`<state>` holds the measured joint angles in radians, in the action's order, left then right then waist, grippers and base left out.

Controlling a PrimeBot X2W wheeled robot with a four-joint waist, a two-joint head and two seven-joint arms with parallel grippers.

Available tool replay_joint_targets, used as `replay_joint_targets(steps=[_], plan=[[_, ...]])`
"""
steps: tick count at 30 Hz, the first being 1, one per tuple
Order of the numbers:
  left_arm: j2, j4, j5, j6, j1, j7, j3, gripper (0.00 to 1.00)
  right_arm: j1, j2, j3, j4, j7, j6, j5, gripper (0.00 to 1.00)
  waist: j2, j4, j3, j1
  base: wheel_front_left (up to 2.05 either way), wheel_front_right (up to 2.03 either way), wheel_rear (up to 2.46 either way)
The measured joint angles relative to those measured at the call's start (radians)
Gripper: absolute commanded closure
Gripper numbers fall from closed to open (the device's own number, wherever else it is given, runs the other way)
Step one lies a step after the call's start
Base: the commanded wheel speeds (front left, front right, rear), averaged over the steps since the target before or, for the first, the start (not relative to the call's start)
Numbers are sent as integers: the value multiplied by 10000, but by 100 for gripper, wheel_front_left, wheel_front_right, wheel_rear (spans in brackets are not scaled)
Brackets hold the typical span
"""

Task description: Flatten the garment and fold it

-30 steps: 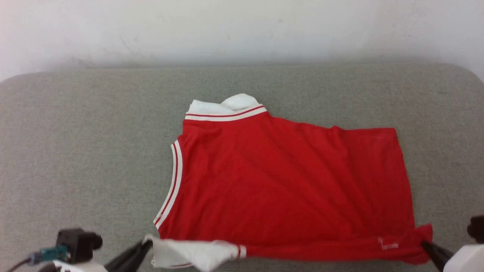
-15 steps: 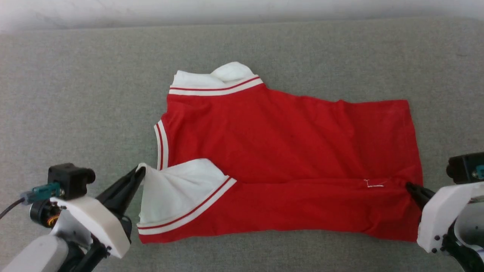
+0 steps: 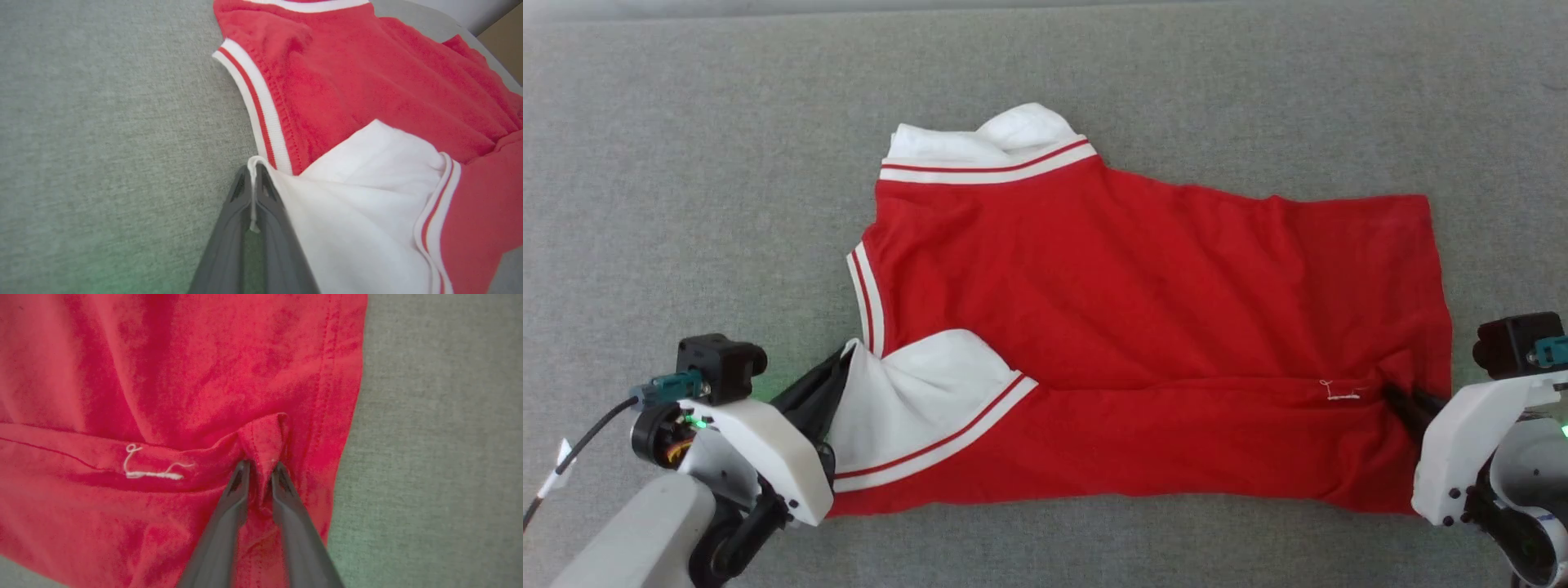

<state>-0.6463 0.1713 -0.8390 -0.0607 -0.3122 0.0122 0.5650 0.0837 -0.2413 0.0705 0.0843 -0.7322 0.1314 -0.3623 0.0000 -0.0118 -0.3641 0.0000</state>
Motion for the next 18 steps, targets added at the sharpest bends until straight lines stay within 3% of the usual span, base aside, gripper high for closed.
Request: replay_joint_targets(steps=[1, 2, 3, 11, 18], plan=[[67, 71, -50, 0, -4, -42, -15, 57, 0, 38, 13, -35, 44, 0, -17, 0, 0, 2, 40, 0, 0, 0, 0], [140, 113, -128, 0, -3, -63, -35, 21, 0, 75, 2, -23, 75, 2, -73, 0, 0, 4, 92, 0, 0, 0, 0], [180, 130, -203, 2, 12, -100, -56, 0, -2, 115, -6, -12, 136, 2, -150, 0, 0, 6, 150, 1, 0, 0, 0], [117, -859, -805, 769, 1336, -849, -746, 0, -798, 362, 644, 1035, 861, 0, -502, 0, 0, -57, 881, 1, 0, 0, 0], [33, -2554, -479, 2391, 3111, -2439, -1931, 0, -1987, 1298, 1858, 2151, 2976, 0, 535, 0, 0, -223, 1623, -1, 0, 0, 0]])
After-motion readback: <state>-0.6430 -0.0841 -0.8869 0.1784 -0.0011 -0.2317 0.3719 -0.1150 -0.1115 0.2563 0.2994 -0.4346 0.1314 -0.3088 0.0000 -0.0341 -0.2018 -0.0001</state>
